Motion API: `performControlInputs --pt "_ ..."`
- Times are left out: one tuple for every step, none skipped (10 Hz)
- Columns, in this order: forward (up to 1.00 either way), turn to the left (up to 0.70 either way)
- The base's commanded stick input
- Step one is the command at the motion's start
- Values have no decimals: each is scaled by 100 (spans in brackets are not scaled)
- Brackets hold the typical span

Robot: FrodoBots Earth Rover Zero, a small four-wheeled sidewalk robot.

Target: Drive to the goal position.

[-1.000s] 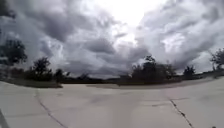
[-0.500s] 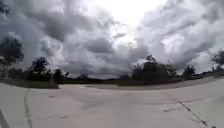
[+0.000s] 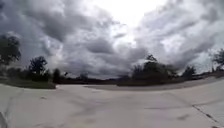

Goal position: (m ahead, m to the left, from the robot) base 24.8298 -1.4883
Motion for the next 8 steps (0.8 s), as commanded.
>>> performControlInputs --pt "85 22" --pt "85 2" --pt "85 0" --pt "85 2" --pt "85 18" --pt "85 34" --pt "85 32" --pt "85 23"
